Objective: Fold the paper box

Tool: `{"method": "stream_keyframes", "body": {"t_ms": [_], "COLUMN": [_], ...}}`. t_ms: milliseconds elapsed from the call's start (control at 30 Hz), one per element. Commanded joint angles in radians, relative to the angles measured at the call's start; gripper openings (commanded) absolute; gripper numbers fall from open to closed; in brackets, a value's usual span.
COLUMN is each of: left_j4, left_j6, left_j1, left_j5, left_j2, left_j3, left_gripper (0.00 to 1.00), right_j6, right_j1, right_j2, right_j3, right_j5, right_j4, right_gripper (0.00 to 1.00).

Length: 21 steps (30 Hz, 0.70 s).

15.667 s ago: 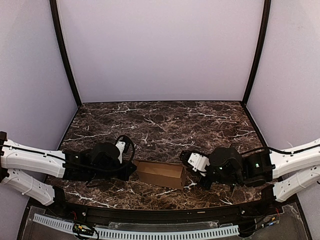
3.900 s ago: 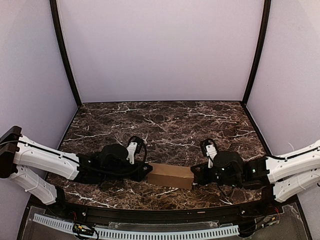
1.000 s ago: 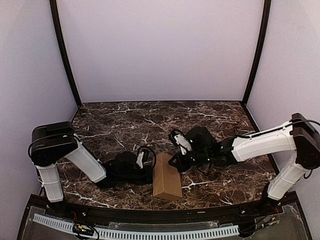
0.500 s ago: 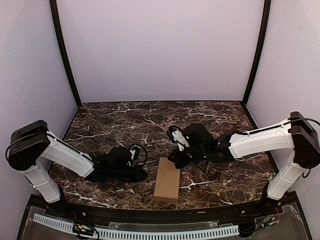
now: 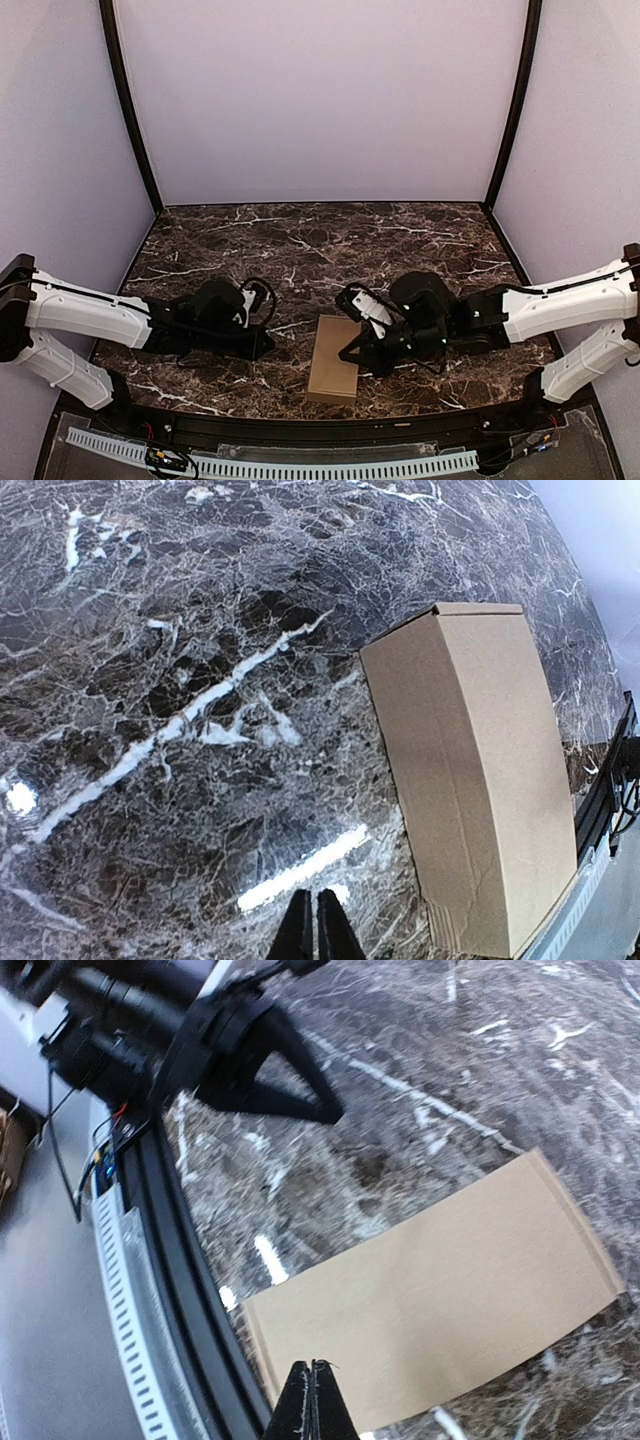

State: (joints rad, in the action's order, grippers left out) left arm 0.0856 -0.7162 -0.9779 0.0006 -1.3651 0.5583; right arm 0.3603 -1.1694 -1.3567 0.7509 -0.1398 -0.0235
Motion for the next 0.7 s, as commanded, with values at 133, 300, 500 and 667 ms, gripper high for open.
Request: {"method": "stream_keyframes", "body": {"t_ms": [133,300,500,667], "left_j4": [-0.180,-0.231,-0.283,-0.285], "left_j6": [0.091,0.121,0.131,0.125], "left_j1": [0.007,0.006,0.007,0.007], "left_j5": [-0.072,-0.120,-0.162,-0.169], "left_j2": [0.139,0.190,0.229,0.250], "left_j3": [0.051,0.077,0.080,0.069], "left_gripper": [0.01,0.01,0.01,0.01], "right_j6": [-0.039,-0.055,-0.071,-0.052], "right_j1": [-0.204,-0.239,-0.243,-0.241], "right_j2": [-0.007,-0.103,-0.230,-0.288], "right_j3": [-0.082,-0.025,0.061,0.105], "right_j5": [-0.055,0.032,0.171,0.295], "right_j4": [-0.026,-0.085,-0.115,-0.133], "right_gripper": [0.00,0.00,0.00,0.00]}}
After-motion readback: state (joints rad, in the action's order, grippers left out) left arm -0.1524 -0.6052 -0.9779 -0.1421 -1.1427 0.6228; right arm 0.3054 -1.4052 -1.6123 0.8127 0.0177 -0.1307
